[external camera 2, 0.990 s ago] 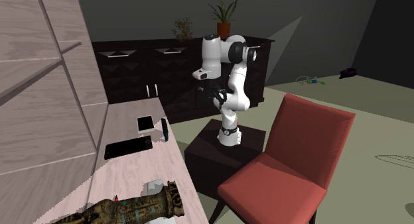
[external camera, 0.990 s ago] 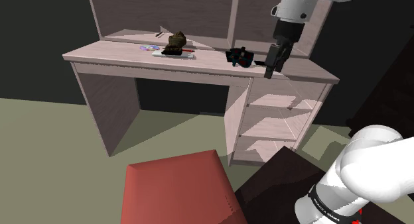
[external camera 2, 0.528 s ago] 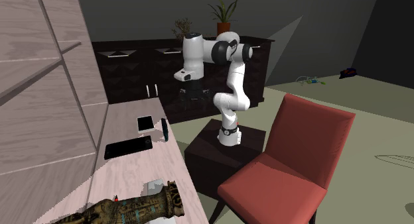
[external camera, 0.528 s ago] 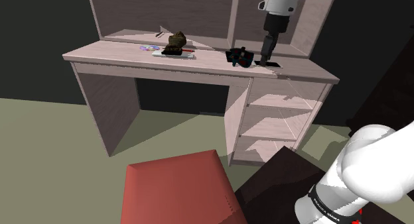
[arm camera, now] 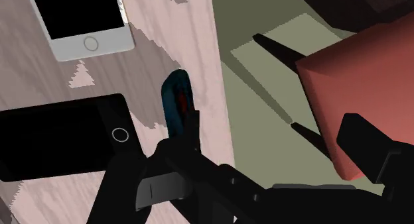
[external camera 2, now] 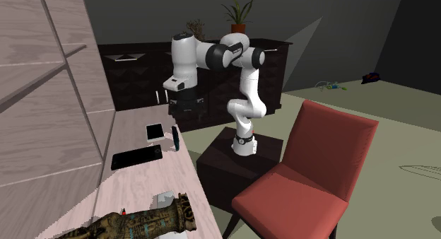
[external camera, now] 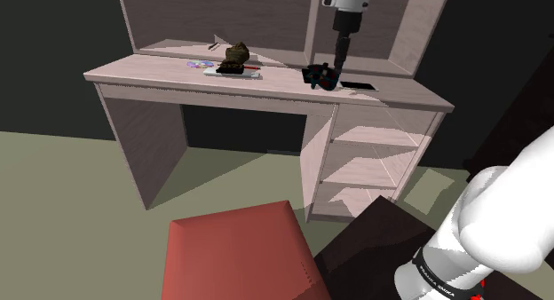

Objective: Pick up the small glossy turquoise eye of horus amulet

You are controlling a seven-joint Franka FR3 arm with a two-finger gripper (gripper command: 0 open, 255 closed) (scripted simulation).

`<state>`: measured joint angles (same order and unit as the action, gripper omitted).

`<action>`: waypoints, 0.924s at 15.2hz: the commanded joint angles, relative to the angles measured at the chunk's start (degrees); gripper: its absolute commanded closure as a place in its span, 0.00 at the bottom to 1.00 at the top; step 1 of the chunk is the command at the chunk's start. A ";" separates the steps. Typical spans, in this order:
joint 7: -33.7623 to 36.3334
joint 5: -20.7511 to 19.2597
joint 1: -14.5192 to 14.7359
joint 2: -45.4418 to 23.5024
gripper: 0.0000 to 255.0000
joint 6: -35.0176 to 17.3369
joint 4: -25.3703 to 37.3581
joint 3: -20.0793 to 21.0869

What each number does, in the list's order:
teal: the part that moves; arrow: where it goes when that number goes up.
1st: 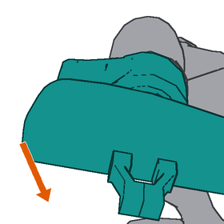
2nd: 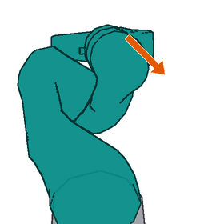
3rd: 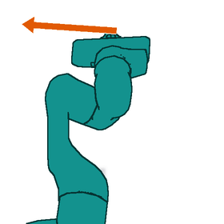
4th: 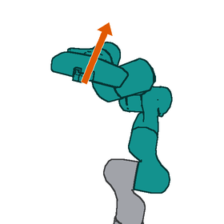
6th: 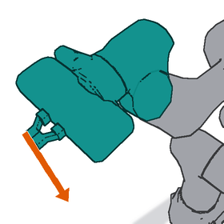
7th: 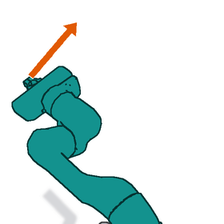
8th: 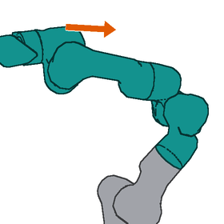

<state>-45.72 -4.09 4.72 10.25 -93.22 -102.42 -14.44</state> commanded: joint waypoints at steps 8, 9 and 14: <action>-12.83 2.44 -0.19 -13.85 0.00 0.67 14.43 -1.43; -12.77 2.39 -0.16 -13.68 0.00 -0.16 13.43 -1.42; -12.55 2.22 -0.09 -13.11 0.00 -3.07 9.96 -1.37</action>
<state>-58.33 -1.84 4.59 -2.97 -95.85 -91.93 -15.83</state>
